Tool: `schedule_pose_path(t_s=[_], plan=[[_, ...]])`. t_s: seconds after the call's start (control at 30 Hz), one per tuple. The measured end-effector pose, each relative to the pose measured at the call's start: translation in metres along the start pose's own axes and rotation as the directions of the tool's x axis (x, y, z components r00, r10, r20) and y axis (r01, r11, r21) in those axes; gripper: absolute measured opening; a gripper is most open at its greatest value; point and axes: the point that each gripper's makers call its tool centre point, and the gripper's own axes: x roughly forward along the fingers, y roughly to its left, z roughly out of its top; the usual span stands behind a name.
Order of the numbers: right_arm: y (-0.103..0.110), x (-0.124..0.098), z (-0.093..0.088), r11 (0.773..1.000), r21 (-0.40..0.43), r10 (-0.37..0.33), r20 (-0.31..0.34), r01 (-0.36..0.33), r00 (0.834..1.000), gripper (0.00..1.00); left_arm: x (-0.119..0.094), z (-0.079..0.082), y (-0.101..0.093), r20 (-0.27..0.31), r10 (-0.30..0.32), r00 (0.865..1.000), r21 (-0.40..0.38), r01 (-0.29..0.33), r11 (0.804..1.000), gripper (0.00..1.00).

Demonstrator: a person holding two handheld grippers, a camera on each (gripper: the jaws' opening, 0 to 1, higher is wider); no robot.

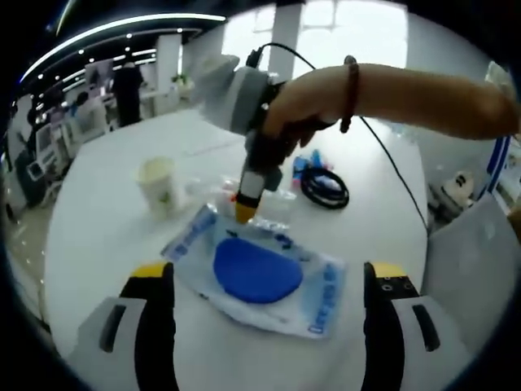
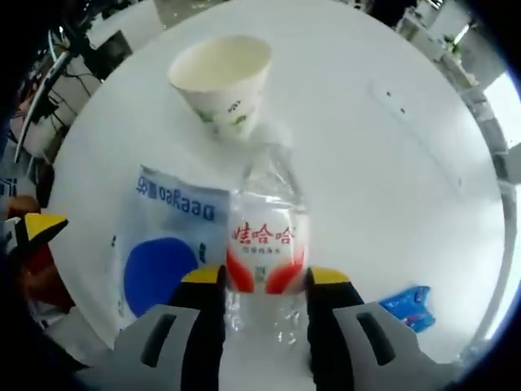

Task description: Arrange the tabletop items into an orderly group along one side of the table until the central work area is clear of visible clutter.

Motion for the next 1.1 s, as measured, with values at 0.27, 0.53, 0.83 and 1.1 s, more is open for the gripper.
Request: schedule_pose_path(t_s=[0.27,0.53,0.83,1.1], plan=[[-0.002,0.000,-0.003,1.000,0.007,0.013,-0.032,-0.013,0.999,0.37,0.000,0.001,0.001,0.006,-0.002,1.000,-0.019,0.002,1.000,0.91],[-0.009,-0.004,0.002,0.999,0.037,0.021,0.067,-0.023,0.998,0.33,-0.002,0.004,0.001,0.017,-0.008,1.000,-0.050,0.009,0.999,0.89],[-0.006,-0.014,0.003,0.996,0.048,0.065,0.145,-0.072,0.987,0.31,-0.005,0.006,0.003,0.025,-0.002,1.000,-0.062,0.003,0.998,0.87],[-0.008,-0.020,-0.002,0.996,0.043,0.065,0.189,-0.074,0.980,0.30,-0.006,0.007,0.003,0.028,-0.002,1.000,-0.074,0.005,0.997,0.86]])
